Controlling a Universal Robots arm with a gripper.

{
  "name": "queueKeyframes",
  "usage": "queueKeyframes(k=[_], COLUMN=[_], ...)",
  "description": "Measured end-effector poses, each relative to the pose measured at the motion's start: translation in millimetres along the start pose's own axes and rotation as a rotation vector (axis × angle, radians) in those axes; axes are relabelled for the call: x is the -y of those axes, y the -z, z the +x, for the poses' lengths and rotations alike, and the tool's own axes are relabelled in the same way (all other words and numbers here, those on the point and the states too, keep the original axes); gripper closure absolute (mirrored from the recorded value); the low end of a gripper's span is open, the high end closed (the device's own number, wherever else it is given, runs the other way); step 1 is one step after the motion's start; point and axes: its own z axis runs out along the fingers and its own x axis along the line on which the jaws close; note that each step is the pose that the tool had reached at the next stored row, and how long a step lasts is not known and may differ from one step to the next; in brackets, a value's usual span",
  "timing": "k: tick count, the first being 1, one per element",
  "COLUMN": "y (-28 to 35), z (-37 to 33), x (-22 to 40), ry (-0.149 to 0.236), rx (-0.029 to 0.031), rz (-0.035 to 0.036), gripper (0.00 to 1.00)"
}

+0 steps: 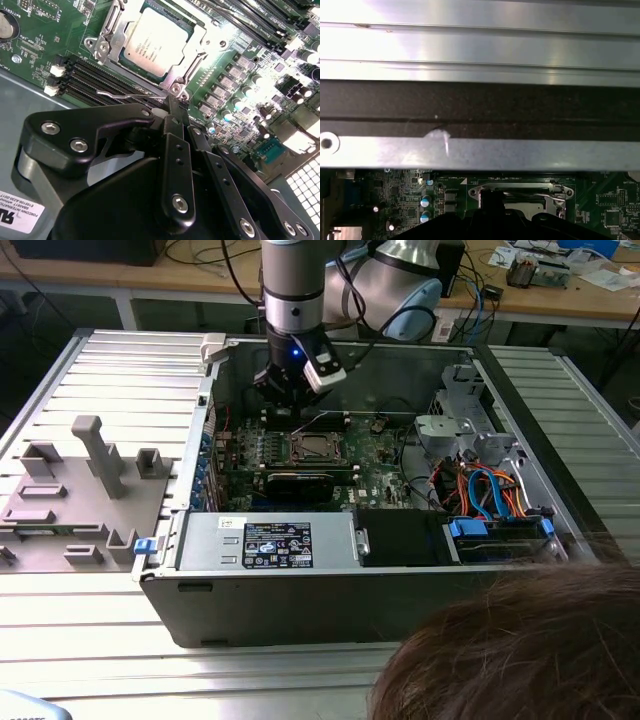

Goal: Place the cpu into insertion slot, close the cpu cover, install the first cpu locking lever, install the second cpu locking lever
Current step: 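Install the first cpu locking lever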

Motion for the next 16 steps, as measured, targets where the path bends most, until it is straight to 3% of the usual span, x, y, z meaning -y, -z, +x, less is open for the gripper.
queueKeyframes(k=[16], y=[-6.1], z=[0.2], x=[0.1], ry=[0.0], rx=[0.0], rz=[-0.0014], gripper=[0.89])
